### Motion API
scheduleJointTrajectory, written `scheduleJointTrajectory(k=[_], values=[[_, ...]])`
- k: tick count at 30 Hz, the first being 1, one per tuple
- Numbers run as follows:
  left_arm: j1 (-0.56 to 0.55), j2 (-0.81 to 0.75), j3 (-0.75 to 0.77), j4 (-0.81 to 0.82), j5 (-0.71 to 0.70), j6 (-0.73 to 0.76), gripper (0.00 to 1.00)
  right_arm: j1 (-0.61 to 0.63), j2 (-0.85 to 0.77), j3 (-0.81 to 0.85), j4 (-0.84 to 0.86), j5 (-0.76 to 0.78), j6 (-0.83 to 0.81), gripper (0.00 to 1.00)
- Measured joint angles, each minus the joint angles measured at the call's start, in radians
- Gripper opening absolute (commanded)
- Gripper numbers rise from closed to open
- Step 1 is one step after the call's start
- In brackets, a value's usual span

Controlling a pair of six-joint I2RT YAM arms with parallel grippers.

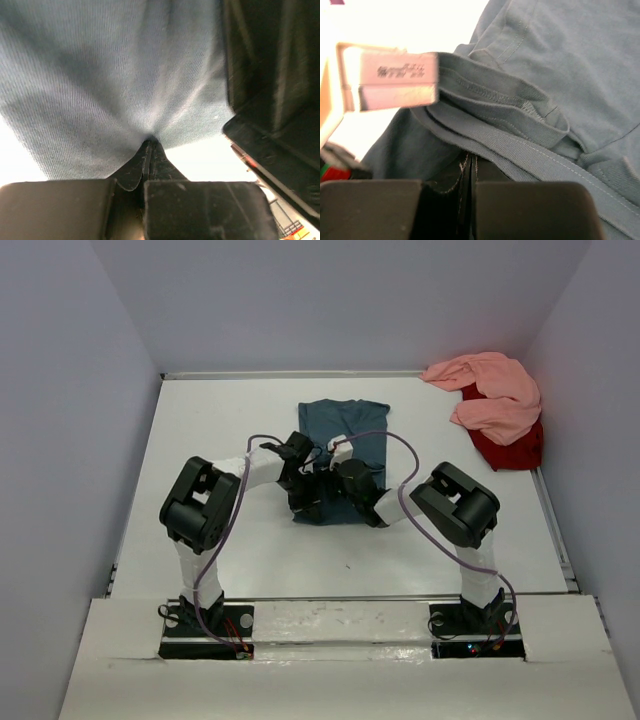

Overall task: Fold and stack the t-shirts
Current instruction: Grab one side of the 2/3 rectangular tshirt with both arms

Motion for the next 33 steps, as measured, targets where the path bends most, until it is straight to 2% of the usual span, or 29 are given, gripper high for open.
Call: scheduleJointTrajectory(k=[10,19,26,27,28,30,31,33], values=[[0.000,-0.013,-0.020,0.003,0.002,-0.003,0.00,-0.006,0.000,0.100,-0.090,0.053,-0.018,0.00],[0.000,-0.019,-0.027,0.005,0.001,-0.009,0.00,-0.021,0.027,0.247,-0.249,0.075,-0.027,0.00],[-0.002,-0.025,-0.015,-0.028,-0.021,-0.013,0.00,-0.046,-0.007,0.321,-0.356,0.134,-0.108,0.00],[-0.002,-0.024,-0.003,-0.045,-0.032,-0.012,0.00,-0.055,-0.024,0.343,-0.391,0.141,-0.119,0.06],[-0.002,-0.024,0.014,-0.065,-0.042,-0.010,0.00,-0.065,-0.043,0.370,-0.425,0.148,-0.126,0.22],[-0.002,-0.024,0.085,-0.113,-0.069,-0.003,0.00,-0.088,-0.100,0.421,-0.494,0.181,-0.127,0.46],[-0.002,-0.024,0.115,-0.124,-0.077,0.002,0.00,-0.097,-0.124,0.446,-0.540,0.188,-0.136,0.63],[-0.002,-0.024,0.224,-0.152,-0.096,0.011,0.01,-0.132,-0.222,0.506,-0.663,0.190,-0.105,0.70]])
